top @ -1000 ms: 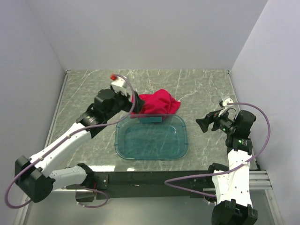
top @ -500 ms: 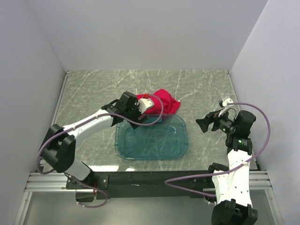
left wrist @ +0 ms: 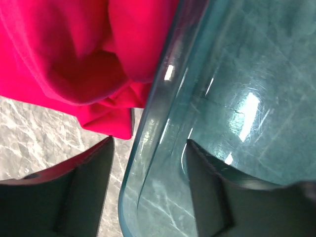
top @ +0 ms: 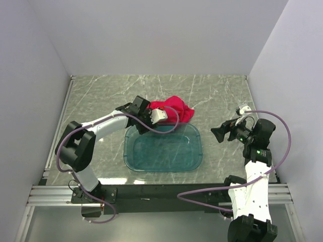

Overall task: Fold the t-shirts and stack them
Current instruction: Flatten the tshirt out

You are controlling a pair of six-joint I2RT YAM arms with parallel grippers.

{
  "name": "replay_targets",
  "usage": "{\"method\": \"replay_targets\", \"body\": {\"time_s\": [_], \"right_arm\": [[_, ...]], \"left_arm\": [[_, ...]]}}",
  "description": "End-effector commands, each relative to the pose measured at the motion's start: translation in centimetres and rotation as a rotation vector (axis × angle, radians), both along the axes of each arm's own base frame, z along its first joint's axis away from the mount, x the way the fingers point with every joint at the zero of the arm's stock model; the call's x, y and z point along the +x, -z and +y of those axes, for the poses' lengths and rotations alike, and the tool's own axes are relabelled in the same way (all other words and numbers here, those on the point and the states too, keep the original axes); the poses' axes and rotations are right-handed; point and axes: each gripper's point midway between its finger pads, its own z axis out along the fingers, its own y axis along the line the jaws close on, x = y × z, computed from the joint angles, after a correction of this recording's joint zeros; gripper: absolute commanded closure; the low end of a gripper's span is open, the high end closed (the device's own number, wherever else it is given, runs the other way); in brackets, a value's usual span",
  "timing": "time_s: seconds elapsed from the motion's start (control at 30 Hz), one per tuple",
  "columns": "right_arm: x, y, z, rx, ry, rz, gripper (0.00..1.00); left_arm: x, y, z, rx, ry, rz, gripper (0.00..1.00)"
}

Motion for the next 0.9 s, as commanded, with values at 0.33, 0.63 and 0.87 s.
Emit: {"method": "replay_targets", "body": {"time_s": [0.33,0.63,0.87], "right_arm": [[0.1,-1.0,-0.1,-0.016,-0.007,-0.041,0.02],[0.0,-1.1,0.0,-0.014,-0.010,-0.042,0.02],[0.0,-1.2,-0.1,-0.019,-0.003,-0.047,0.02]], "left_arm": [[-3.4,-6.2,-2.2,-0.202,0.178,-0.153,0.99],[-0.9,-18.2,1.8,-0.494,-0.103,-0.308,0.99],[7.2,-19.1,12.1,-0.611,-0.683,-0.353,1.00]]}}
